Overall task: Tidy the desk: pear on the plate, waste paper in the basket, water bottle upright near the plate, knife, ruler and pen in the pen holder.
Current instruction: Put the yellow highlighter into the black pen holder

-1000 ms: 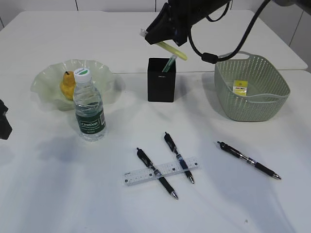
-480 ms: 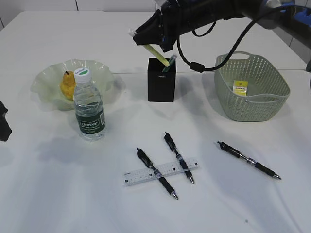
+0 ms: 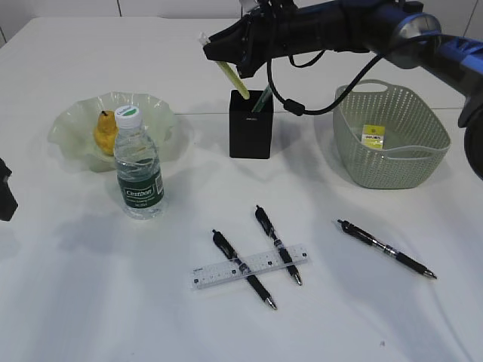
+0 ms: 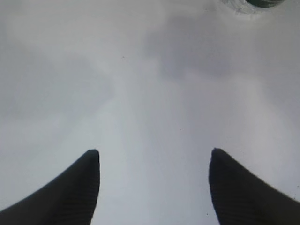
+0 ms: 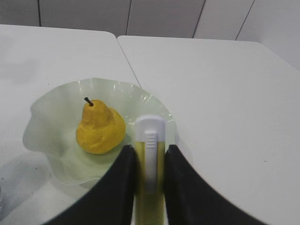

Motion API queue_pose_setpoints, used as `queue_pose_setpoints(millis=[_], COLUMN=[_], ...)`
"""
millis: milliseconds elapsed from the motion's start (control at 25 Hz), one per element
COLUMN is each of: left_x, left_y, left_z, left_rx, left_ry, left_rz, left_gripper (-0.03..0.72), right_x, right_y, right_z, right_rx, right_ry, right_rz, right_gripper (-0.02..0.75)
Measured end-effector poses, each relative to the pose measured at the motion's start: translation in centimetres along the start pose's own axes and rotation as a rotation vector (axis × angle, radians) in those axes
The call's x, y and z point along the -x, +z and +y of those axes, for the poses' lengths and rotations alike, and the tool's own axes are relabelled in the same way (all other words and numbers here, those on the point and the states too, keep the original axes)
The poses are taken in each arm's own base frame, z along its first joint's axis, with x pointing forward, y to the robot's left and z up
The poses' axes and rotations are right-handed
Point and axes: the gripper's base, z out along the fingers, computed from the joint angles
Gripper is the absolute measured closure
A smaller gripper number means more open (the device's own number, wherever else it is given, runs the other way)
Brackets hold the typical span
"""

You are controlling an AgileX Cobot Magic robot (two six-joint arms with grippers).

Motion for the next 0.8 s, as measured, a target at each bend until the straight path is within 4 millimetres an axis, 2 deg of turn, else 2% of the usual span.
queue_pose_setpoints(millis=[160, 480, 800], left_x=[0.0, 0.0, 0.0], left_y=[0.0, 0.0, 0.0], left_z=[0.0, -0.2, -0.3], left_rx=[-0.004, -0.026, -0.033], left_ry=[-0.003, -0.023, -0.029], left_rz=[0.002, 0.002, 0.001], left_gripper=[0.178, 0.178, 0.178], right_x=[-0.8, -0.8, -3.2], right_y=[0.4, 0.3, 1.4], right_z=[-0.4, -1.3, -1.0], right_rx=[-0.049, -0.148, -0.145], right_ry=[0.021, 0.036, 0.113], right_rz=[-0.003, -0.016, -0.021], right_gripper=[0.605, 0.605, 0.605])
